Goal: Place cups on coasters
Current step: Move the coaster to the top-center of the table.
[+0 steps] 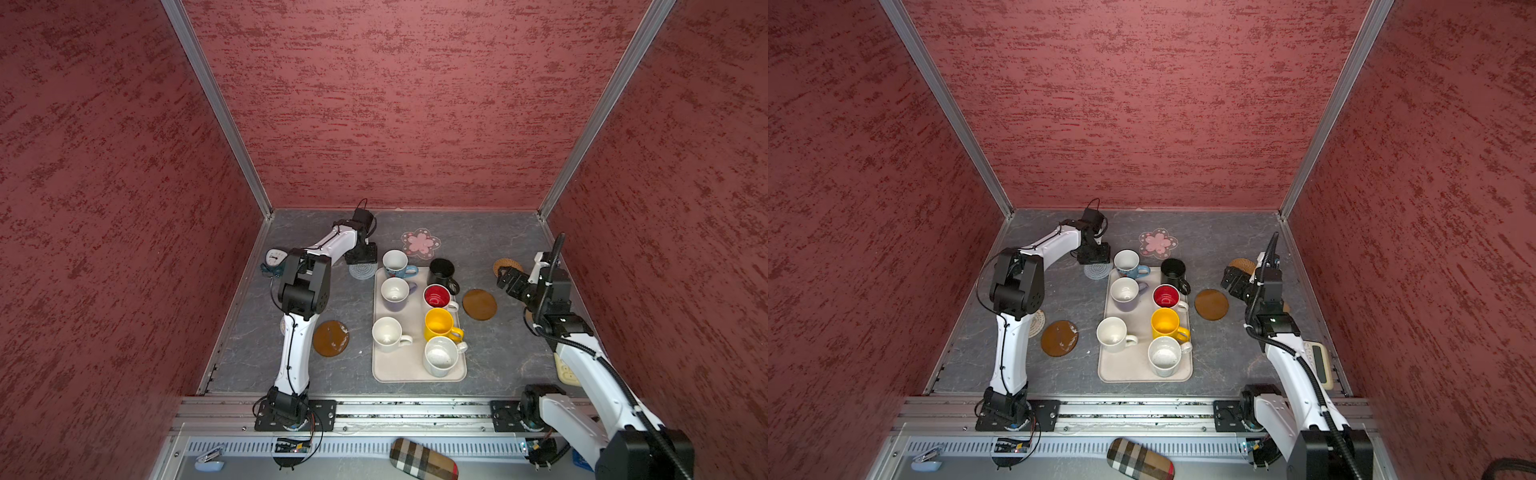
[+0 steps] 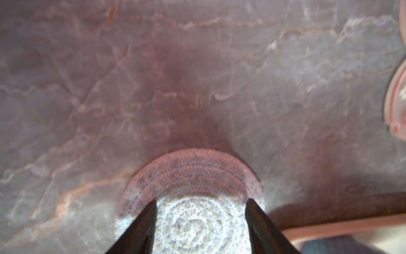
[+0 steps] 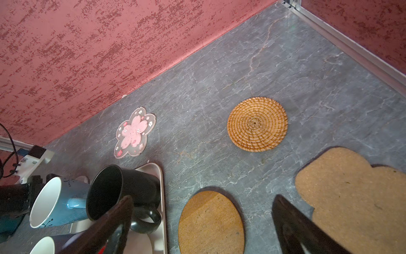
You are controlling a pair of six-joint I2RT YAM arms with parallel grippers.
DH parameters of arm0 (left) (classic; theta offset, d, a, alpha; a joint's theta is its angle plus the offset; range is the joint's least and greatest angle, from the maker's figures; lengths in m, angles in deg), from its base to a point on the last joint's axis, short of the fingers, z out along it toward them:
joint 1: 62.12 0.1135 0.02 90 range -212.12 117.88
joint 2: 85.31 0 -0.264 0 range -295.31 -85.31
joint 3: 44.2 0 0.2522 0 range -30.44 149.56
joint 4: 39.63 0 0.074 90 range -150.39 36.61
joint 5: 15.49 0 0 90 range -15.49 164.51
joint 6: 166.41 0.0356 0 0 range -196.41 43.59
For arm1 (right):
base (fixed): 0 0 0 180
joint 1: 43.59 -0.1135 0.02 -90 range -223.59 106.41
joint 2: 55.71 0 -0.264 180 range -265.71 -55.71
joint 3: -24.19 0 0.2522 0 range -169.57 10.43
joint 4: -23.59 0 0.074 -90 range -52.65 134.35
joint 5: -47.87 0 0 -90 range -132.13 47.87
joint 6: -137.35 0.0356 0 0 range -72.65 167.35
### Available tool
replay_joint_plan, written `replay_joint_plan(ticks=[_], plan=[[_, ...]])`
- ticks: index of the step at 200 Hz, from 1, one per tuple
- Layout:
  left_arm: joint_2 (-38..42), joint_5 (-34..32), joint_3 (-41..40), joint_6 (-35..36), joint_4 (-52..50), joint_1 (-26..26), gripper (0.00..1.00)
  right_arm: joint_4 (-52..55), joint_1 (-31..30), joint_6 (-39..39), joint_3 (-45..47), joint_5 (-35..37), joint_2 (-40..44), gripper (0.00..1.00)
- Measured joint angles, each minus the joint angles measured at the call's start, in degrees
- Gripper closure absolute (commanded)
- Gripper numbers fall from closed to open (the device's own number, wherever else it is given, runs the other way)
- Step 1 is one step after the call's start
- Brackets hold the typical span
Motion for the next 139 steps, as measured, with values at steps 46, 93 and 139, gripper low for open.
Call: replay_joint_plan(ticks=[46,93,139], plan=[[-6.82,-0.02,11.76,0.09,-3.08,0.31,0.36,-0.46,0.0,0.04,0.0,0.0,0.07,0.01],[-14.58,0.72,25.11,-0.81,-5.35,0.57,0.37,-0.55,0.0,0.22,0.0,-0.09,0.07,0.01],[-16.72,1.88,28.89,-3.26,-5.31,0.59,0.38,-0.9,0.0,0.55,0.0,-0.87,0.31,0.01]])
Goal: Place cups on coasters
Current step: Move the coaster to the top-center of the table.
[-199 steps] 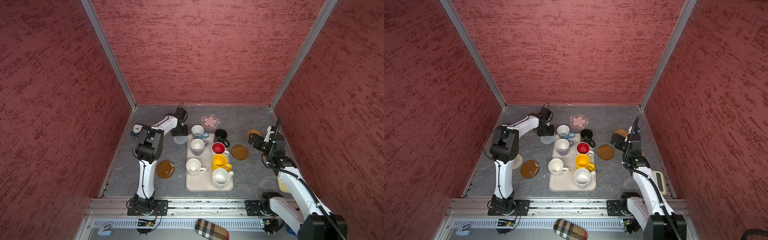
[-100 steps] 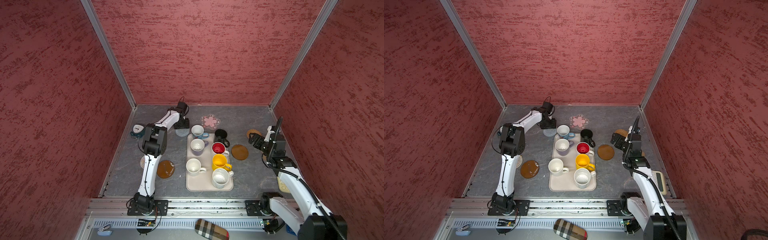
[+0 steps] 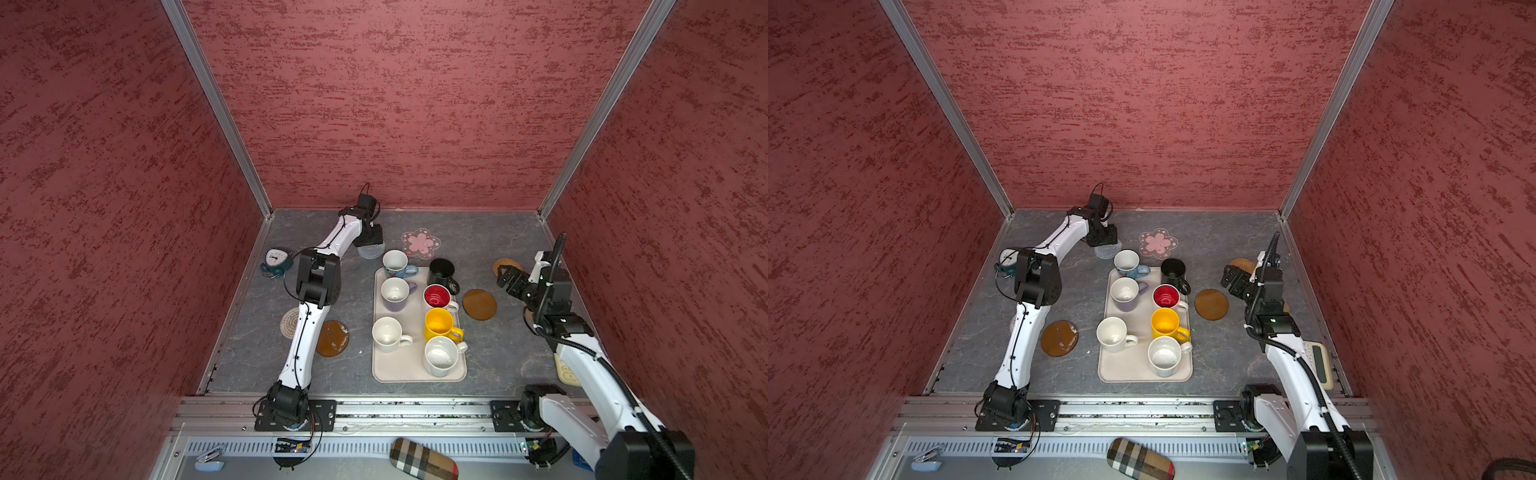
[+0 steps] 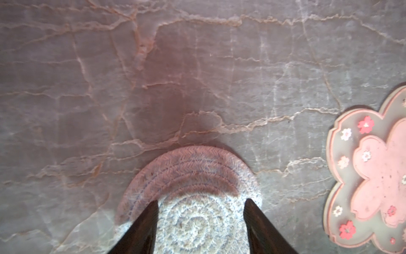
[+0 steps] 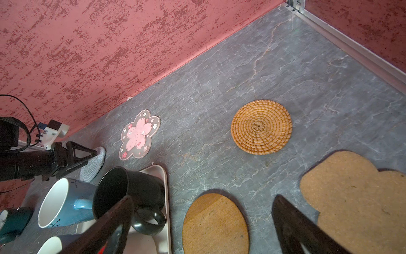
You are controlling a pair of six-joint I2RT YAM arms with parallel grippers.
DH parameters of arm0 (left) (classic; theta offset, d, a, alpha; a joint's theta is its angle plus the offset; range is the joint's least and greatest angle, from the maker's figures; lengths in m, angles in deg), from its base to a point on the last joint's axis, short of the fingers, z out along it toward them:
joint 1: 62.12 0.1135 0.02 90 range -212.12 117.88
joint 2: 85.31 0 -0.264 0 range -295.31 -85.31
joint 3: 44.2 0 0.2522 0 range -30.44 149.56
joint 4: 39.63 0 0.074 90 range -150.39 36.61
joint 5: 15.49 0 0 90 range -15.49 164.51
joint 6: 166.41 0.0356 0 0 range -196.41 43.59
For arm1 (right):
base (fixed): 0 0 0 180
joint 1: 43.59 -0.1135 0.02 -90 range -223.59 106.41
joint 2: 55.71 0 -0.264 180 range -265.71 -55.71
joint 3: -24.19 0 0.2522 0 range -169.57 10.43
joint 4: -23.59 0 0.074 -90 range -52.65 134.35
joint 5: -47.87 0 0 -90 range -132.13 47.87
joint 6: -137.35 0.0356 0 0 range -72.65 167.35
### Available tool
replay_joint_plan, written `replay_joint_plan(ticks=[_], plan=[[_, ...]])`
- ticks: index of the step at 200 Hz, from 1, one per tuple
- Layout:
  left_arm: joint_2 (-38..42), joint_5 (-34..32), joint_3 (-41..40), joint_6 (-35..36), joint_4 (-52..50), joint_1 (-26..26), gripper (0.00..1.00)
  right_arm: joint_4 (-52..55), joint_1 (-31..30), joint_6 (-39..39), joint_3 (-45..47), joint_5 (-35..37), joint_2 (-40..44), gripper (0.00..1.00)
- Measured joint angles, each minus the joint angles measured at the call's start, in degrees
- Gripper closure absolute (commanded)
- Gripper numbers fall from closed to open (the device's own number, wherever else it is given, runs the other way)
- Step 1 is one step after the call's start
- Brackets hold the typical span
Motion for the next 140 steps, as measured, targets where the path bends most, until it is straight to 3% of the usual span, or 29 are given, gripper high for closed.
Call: replay_joint_plan(ticks=[76,140], plan=[[-0.31,2.36,0.46,-3.1,0.85,-2.82,0.38,-2.12,0.0,1.73,1.51,-3.93,1.7,0.01],[-3.37,4.63,5.64,-5.7,1.27,-3.54,0.38,-3.3,0.0,2.99,2.03,-6.64,2.4,0.01]])
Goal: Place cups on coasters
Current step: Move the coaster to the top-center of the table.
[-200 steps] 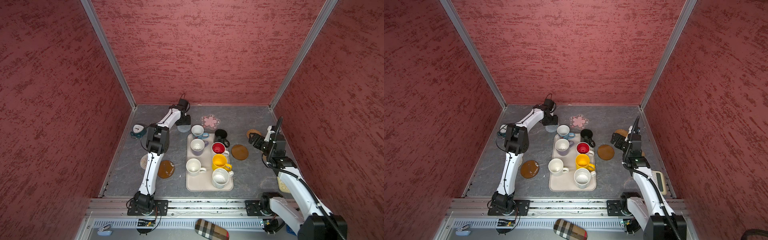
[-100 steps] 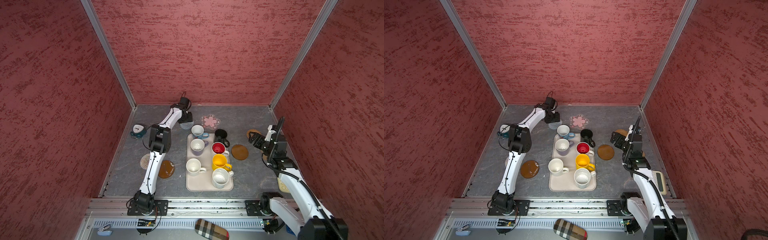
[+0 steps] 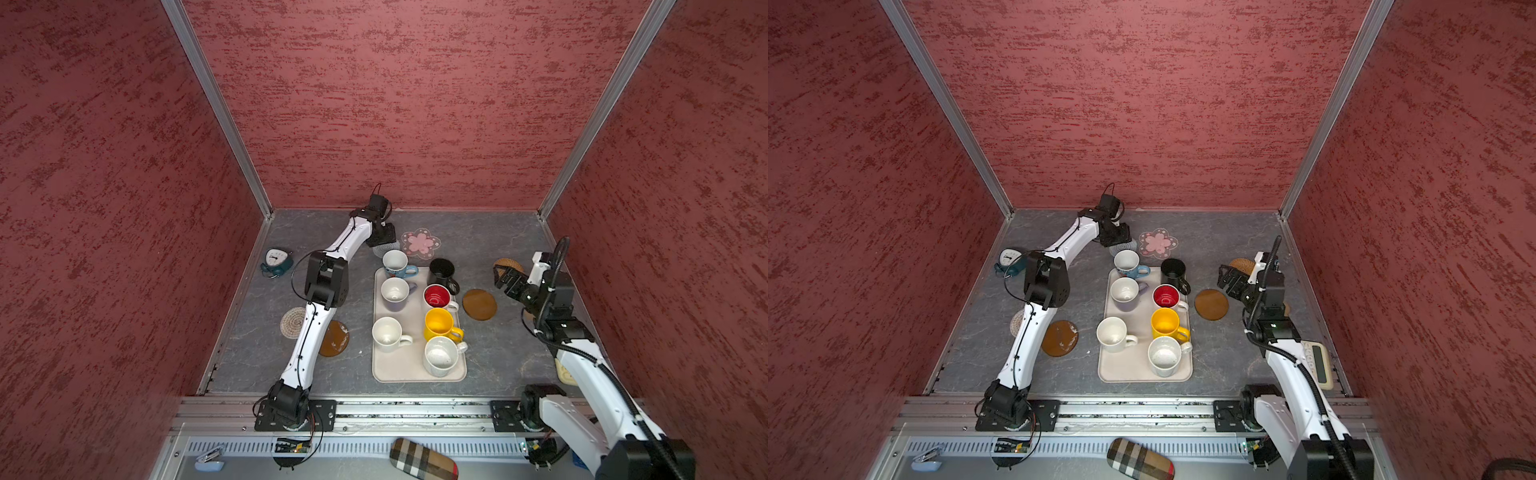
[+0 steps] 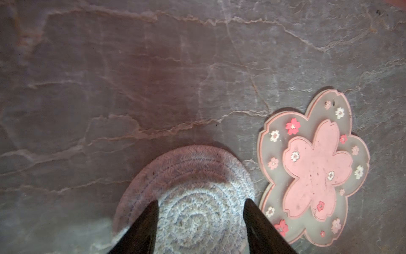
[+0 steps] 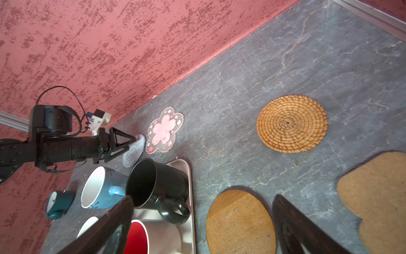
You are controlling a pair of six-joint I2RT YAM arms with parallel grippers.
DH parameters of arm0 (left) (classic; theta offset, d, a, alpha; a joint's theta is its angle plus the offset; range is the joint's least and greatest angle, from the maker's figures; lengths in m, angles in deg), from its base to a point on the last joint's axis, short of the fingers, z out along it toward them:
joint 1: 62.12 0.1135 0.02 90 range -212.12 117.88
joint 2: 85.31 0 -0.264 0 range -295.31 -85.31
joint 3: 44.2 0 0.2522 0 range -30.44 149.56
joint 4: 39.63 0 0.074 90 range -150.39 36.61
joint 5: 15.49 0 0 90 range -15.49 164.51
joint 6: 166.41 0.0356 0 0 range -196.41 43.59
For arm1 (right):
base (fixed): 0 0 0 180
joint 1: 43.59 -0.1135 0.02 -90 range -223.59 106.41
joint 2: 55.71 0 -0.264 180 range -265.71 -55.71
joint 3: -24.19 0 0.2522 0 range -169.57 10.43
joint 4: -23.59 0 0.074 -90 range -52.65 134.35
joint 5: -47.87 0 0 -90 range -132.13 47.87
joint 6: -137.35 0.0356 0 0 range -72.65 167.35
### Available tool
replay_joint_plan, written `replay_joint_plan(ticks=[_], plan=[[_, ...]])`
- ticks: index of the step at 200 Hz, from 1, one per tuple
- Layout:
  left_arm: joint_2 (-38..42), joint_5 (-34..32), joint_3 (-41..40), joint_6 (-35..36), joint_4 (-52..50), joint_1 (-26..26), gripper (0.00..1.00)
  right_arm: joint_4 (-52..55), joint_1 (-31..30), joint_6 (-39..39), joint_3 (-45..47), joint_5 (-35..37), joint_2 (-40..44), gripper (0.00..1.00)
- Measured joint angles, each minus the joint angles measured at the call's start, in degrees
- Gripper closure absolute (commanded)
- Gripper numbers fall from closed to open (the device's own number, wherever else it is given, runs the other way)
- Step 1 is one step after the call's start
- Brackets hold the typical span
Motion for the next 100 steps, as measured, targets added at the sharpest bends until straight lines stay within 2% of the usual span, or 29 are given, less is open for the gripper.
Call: replay_joint_plan(ticks=[39,68,100], plan=[[-0.57,1.2,0.83,-0.68,0.48,0.04,0.35,-0.42,0.0,0.2,0.13,-0.68,0.26,0.01],[-0.59,1.9,1.07,-1.11,0.98,0.02,0.24,-0.48,0.0,0.35,0.22,-0.79,0.26,0.01],[-0.59,2.6,1.09,-1.05,1.73,0.07,0.23,-0.24,0.0,0.33,0.15,-0.76,0.15,0.01]])
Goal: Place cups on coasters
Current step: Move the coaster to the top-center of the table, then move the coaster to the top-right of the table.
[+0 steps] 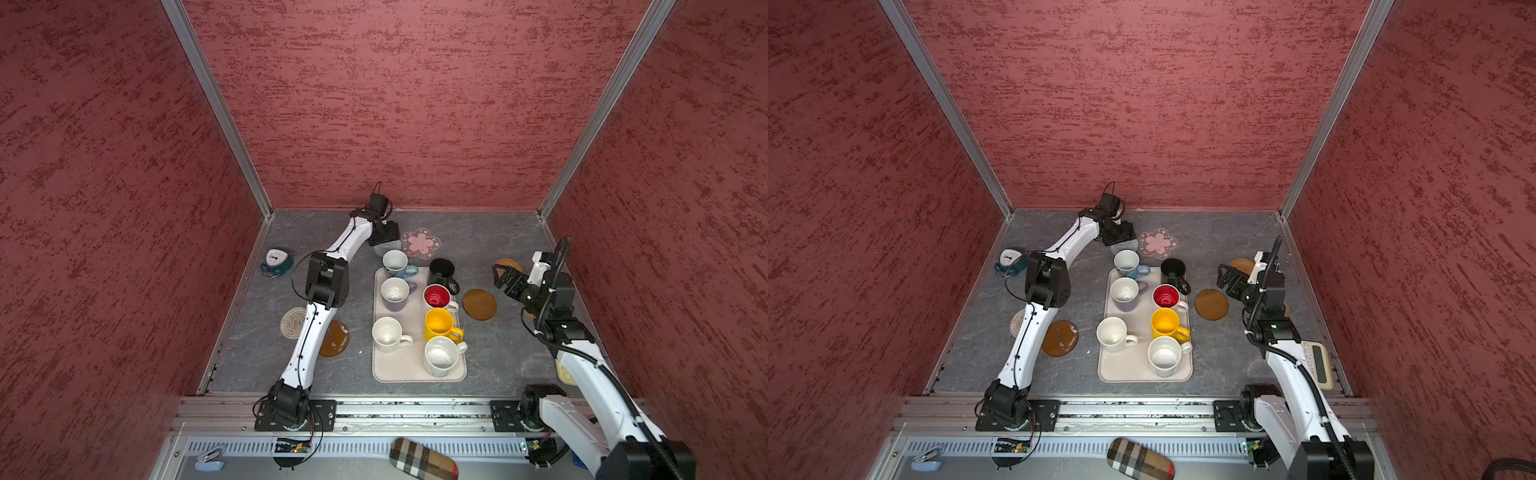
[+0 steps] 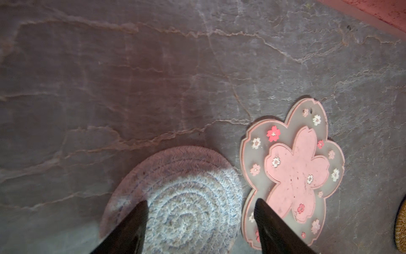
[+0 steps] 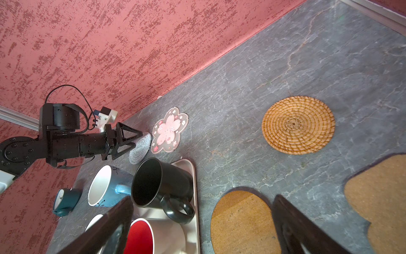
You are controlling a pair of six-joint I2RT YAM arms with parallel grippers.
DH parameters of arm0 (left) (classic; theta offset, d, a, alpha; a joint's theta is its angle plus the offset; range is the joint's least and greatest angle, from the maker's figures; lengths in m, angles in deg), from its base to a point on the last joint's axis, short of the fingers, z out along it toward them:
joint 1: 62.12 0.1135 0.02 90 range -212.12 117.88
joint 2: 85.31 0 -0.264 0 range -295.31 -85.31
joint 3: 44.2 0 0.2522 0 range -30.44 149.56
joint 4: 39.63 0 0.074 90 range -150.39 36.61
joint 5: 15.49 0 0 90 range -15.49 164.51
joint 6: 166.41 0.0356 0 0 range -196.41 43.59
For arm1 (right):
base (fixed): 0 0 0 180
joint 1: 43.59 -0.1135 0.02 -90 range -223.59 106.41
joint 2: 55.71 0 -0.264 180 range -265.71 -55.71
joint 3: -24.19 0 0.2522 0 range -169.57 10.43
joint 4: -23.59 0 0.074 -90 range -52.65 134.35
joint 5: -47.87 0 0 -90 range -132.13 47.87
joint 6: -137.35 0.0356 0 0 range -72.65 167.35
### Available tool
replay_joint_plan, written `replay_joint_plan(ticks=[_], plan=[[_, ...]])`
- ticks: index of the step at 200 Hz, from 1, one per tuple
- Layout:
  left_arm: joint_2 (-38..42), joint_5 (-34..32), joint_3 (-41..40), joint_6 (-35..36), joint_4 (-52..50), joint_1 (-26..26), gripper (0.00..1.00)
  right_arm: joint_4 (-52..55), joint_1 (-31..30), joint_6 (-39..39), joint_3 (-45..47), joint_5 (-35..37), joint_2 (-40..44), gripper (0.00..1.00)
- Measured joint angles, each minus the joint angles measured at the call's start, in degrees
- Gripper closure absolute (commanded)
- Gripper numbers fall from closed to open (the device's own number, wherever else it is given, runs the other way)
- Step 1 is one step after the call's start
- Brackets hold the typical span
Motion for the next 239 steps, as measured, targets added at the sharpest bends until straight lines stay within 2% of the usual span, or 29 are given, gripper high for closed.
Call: replay_joint_plan(ticks=[42,76,87,129,158,173,195,220,239], plan=[[0.17,0.37,0.2,-0.07,-0.24,0.55,0.22,4.85,-0.87,-0.15,-3.69,0.63,-2.38,0.01],[2.99,0.48,0.2,0.61,-2.03,0.7,0.09,9.99,-2.62,-0.81,-7.82,3.23,-3.3,0.03],[5.07,0.57,0.2,1.33,-2.86,0.72,0.0,12.33,-3.37,-1.22,-9.01,4.57,-3.3,0.04],[19.93,0.7,-7.98,3.72,-2.69,0.72,0.01,20.59,-4.9,-2.78,-12.81,8.35,-3.17,0.08],[30.86,0.26,-17.79,4.57,-1.49,0.66,0.01,25.11,-5.11,-3.48,-13.86,9.6,-3.13,0.09],[37.07,-0.35,-26.16,4.55,-0.26,0.42,0.01,27.26,-5.31,-3.61,-13.86,9.94,-3.21,0.02],[46.69,-2.21,-41.0,3.82,3.43,-0.63,0.01,29.16,-5.6,-4.15,-13.53,10.01,-3.43,0.01],[57.66,-6.14,-57.86,1.84,7.87,-5.11,0.01,30.69,-7.65,-3.87,-12.48,11.23,-3.65,0.01],[63.34,-8.83,-66.03,0.94,9.92,-10.1,0.01,31.47,-9.42,-2.86,-12.35,11.91,-4.11,0.01]])
